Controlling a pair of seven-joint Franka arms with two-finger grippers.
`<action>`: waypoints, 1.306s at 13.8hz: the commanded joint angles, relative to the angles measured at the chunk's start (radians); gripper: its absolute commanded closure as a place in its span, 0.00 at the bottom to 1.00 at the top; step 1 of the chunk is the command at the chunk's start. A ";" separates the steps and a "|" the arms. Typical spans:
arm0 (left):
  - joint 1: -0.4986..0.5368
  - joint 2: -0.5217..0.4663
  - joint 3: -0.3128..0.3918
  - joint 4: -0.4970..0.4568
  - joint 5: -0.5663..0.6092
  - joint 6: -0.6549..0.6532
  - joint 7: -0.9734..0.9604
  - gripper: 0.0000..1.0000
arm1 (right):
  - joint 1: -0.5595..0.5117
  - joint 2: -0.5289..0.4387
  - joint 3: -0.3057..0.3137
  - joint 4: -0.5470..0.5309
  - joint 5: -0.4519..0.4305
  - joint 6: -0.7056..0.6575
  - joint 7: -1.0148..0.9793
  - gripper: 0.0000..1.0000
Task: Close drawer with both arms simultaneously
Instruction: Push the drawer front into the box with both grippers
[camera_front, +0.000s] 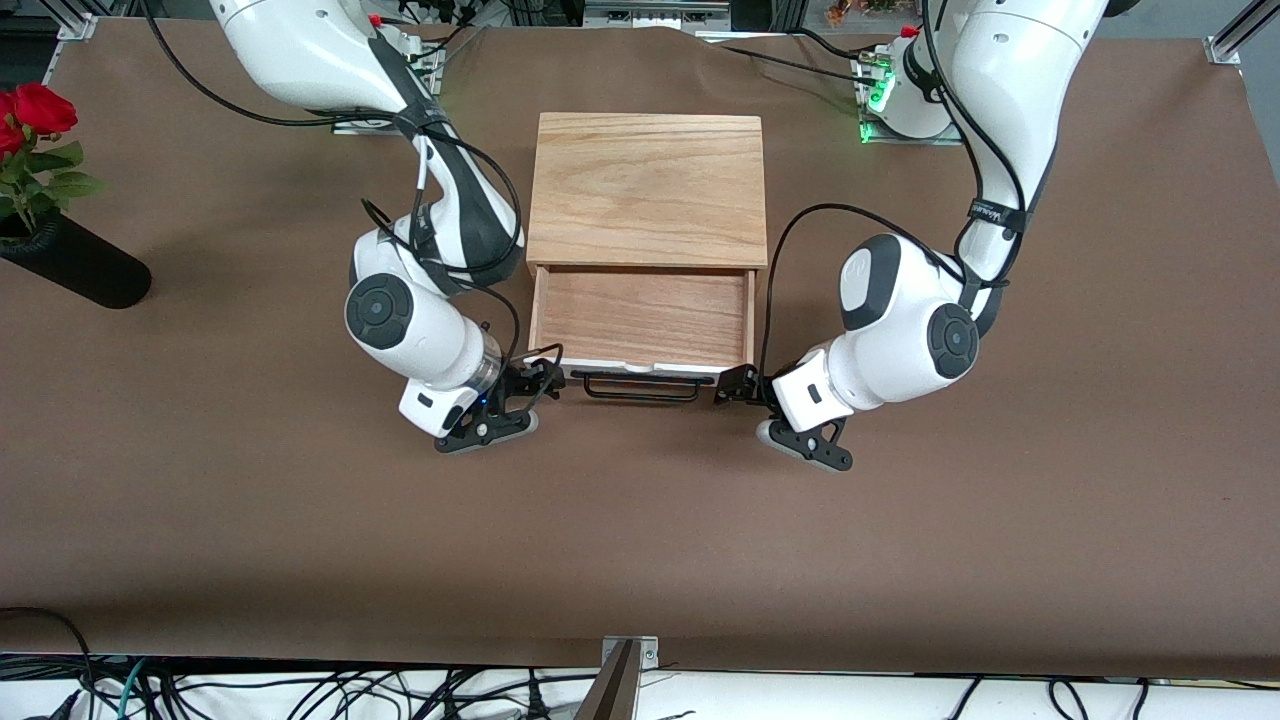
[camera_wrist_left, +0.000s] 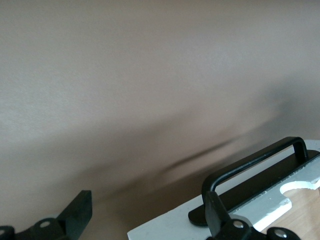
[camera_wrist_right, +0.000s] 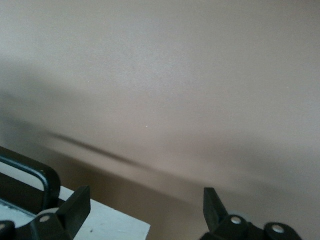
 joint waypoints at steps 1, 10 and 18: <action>-0.002 0.014 -0.002 0.022 -0.032 -0.053 0.005 0.00 | 0.005 0.015 0.002 0.026 0.016 -0.002 0.017 0.00; 0.012 0.011 -0.012 0.022 -0.032 -0.258 0.005 0.00 | 0.058 0.020 0.002 0.016 0.019 -0.054 0.058 0.00; 0.012 0.011 -0.014 0.023 -0.034 -0.339 -0.002 0.00 | 0.104 0.018 0.001 0.014 0.002 -0.152 0.176 0.00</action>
